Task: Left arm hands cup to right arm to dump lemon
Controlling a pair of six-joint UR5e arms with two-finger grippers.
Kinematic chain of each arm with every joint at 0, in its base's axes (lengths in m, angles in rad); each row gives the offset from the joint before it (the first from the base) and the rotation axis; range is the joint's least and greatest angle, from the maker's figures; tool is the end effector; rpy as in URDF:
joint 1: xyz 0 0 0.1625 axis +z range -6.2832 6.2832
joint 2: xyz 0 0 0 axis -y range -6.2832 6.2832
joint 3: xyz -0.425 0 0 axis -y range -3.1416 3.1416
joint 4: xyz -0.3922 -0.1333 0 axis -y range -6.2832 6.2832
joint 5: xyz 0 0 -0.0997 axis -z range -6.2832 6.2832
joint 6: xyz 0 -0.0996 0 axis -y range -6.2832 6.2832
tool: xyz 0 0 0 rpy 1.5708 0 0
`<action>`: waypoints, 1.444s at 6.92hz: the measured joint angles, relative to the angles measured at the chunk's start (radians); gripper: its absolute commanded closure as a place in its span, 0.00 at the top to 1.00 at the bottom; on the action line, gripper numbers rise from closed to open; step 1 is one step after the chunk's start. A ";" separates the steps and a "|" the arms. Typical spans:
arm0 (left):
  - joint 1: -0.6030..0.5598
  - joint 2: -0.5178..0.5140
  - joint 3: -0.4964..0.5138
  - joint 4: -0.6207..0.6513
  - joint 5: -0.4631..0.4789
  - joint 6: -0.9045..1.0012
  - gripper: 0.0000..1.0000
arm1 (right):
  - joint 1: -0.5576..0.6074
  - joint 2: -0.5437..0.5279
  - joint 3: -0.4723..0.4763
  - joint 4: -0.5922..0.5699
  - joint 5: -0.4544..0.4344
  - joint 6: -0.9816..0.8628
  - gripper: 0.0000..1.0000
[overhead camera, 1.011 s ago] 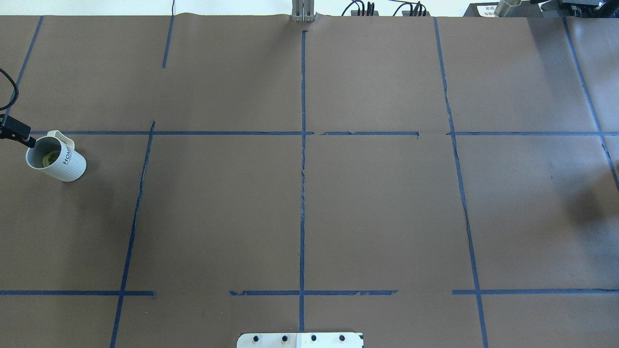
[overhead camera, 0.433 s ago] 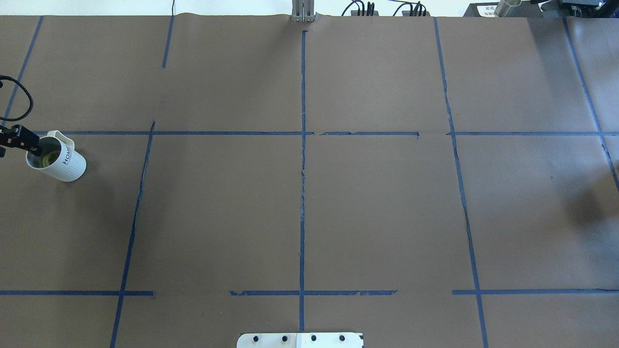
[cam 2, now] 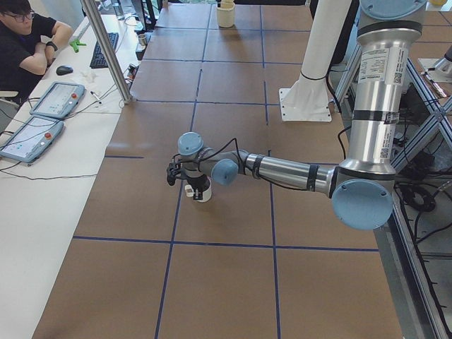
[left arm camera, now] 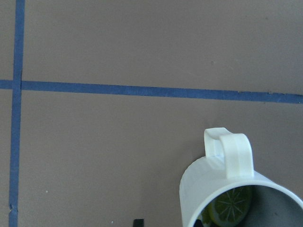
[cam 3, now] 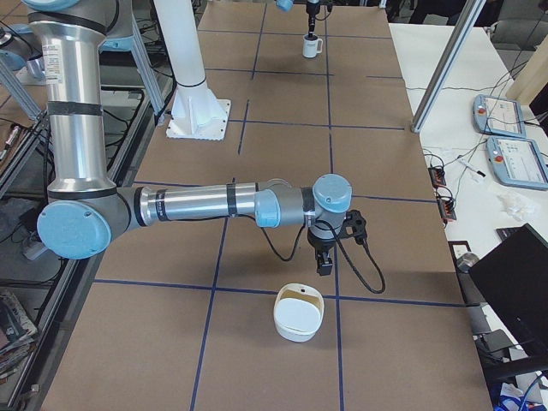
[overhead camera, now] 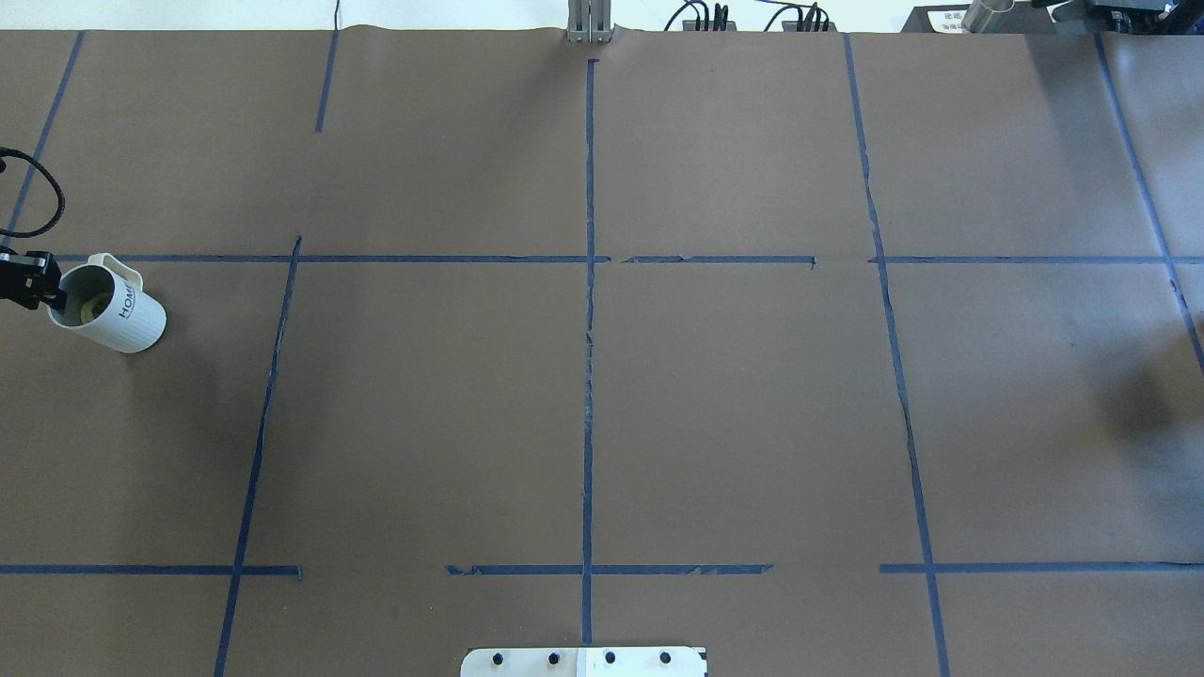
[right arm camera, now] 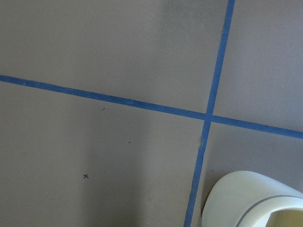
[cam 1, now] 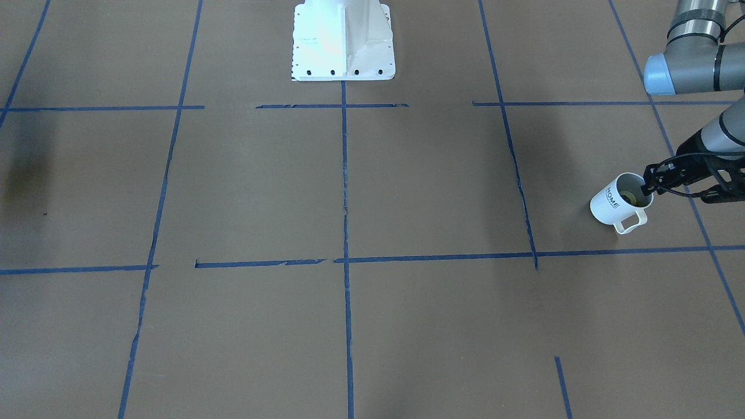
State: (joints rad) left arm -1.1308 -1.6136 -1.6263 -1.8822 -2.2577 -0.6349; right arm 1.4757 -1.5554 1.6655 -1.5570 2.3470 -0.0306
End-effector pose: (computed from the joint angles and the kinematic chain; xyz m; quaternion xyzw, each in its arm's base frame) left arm 0.1626 -0.5100 0.5795 -0.0042 0.3813 -0.0215 0.9242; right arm 0.0154 -0.5078 0.6026 0.0451 -0.3794 -0.0814 0.9206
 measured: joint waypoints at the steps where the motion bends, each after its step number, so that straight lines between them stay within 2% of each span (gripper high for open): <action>1: 0.000 0.000 0.000 -0.010 -0.001 -0.001 0.37 | 0.000 0.000 0.000 0.000 0.000 0.000 1.00; 4: 0.002 -0.001 0.001 -0.017 -0.023 0.000 0.37 | 0.000 0.000 -0.001 0.000 0.000 0.000 1.00; 5: 0.003 -0.001 0.002 -0.017 -0.028 0.000 0.33 | 0.000 0.000 -0.001 0.000 -0.001 0.000 1.00; 8: 0.003 -0.002 0.005 -0.016 -0.030 0.000 0.04 | 0.000 0.000 -0.001 -0.001 -0.001 0.000 1.00; 10: 0.003 -0.002 -0.008 -0.013 -0.037 -0.001 0.00 | 0.000 0.000 -0.001 0.000 -0.002 0.000 1.00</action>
State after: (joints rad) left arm -1.1275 -1.6153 -1.6345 -1.8948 -2.2946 -0.6354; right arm 1.4757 -1.5555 1.6646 -1.5571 2.3455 -0.0307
